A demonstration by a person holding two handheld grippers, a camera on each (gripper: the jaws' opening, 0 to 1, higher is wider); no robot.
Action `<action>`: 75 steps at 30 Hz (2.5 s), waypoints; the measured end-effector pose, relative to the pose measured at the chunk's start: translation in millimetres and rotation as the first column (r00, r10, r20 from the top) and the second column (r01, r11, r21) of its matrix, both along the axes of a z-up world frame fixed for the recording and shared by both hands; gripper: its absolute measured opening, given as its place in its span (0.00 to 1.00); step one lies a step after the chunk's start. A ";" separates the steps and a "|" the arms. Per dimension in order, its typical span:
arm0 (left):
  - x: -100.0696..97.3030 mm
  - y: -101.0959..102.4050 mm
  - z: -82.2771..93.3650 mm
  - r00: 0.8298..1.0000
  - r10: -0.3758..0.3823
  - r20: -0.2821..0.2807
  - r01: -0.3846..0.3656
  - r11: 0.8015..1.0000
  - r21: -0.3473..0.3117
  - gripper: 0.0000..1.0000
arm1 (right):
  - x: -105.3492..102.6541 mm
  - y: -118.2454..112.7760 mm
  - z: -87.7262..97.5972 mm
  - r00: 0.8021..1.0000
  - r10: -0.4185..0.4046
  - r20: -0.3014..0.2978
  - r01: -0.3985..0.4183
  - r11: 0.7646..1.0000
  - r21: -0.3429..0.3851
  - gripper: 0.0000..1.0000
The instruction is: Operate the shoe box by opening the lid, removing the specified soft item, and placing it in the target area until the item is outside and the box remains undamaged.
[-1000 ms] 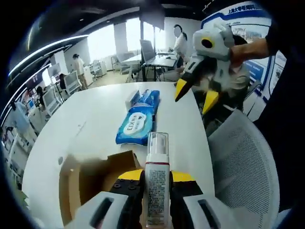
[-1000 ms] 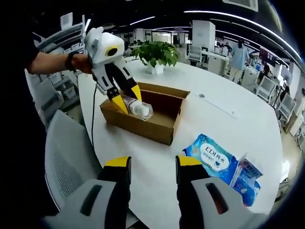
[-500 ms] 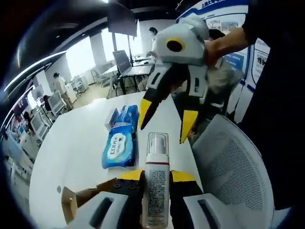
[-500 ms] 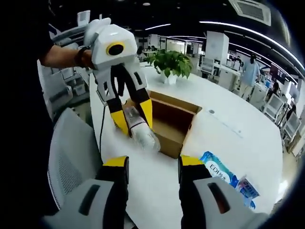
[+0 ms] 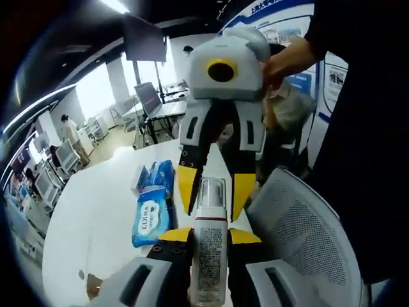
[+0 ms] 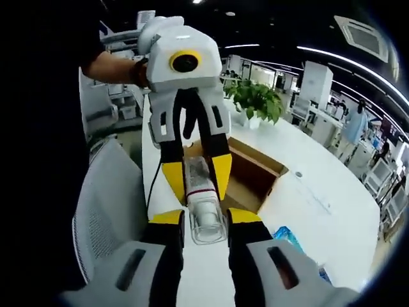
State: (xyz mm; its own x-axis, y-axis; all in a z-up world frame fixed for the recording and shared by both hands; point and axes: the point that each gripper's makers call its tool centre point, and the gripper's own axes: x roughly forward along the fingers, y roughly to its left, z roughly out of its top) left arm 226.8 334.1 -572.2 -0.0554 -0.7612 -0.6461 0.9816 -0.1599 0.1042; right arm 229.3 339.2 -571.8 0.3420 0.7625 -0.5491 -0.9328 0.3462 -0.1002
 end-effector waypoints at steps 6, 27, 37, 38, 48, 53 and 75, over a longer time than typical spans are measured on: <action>-4.3 0.1 2.1 0.999 -0.035 0.015 0.035 0.999 -0.001 0.20 | -6.9 2.1 6.7 0.997 0.051 0.050 -0.050 0.999 -0.021 0.18; -9.7 -0.4 -9.4 0.994 -0.079 0.082 0.079 0.997 0.010 0.19 | -16.1 4.6 5.5 0.980 0.154 0.129 -0.140 0.984 -0.111 0.18; -3.7 -5.0 3.2 0.998 -0.060 0.024 0.062 0.995 -0.072 0.19 | -6.1 5.2 9.4 0.980 0.137 0.147 -0.127 0.989 -0.075 0.19; -2.0 -5.9 1.6 0.999 -0.052 0.016 0.053 0.995 -0.079 0.19 | -5.0 5.4 9.8 0.981 0.127 0.144 -0.118 0.990 -0.071 0.19; 5.3 -6.9 -19.3 1.000 0.001 0.008 0.000 0.999 -0.055 0.21 | -5.9 -4.0 -0.2 0.981 0.134 0.138 -0.117 0.986 -0.122 0.19; 12.7 -0.3 -23.6 0.998 0.065 -0.022 -0.066 0.996 -0.067 0.23 | -3.9 -19.5 -10.9 0.987 0.113 0.110 -0.097 0.985 -0.142 0.19; 50.7 56.6 -32.5 0.862 0.465 -0.204 -0.498 0.852 -0.160 0.29 | 21.2 -72.0 -40.5 0.995 0.098 0.017 -0.090 0.961 -0.260 0.19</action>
State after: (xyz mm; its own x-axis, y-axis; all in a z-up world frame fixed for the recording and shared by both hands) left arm 277.5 390.8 -604.7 0.2671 -0.8295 -0.4906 0.9357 0.3449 -0.0737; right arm 250.5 267.3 -612.4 0.2944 0.6253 -0.7228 -0.9552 0.2158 -0.2024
